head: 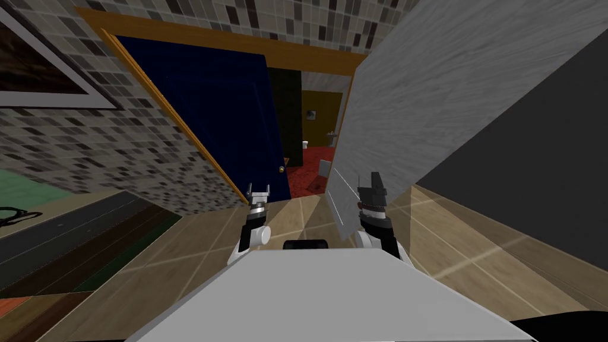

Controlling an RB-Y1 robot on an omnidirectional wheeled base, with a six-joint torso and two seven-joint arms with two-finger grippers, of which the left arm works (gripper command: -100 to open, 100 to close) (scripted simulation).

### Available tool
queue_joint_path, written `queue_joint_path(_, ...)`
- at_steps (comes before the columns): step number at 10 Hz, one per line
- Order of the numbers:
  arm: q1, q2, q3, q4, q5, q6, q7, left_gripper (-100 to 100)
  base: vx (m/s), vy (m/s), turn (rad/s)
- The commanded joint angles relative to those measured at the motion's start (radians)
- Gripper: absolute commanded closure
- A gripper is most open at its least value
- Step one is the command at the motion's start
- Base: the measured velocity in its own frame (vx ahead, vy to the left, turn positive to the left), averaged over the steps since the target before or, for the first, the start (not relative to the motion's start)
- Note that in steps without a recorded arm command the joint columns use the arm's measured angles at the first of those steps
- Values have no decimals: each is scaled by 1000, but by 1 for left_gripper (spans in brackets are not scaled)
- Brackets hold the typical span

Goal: Pull the door open

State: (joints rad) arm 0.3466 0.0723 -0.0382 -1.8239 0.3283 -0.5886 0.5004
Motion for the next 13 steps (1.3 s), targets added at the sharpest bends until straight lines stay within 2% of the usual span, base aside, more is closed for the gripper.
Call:
queue_joint_path(1,-21,4,2,50,21,-10,36,-100,99,39,-109)
queue_joint_path(2,-21,4,2,58,21,-10,36,-100,64,32,-27)
queue_joint_path(8,-93,23,7,251,99,-59,164,-100,81,36,-108)
queue_joint_path(9,-93,23,7,258,99,-59,164,-100,64,37,-37)
queue_joint_path(12,-129,30,10,348,138,-84,229,-100,66,32,-105)
queue_joint_path(13,-129,30,10,358,138,-84,229,-100,54,34,-33)
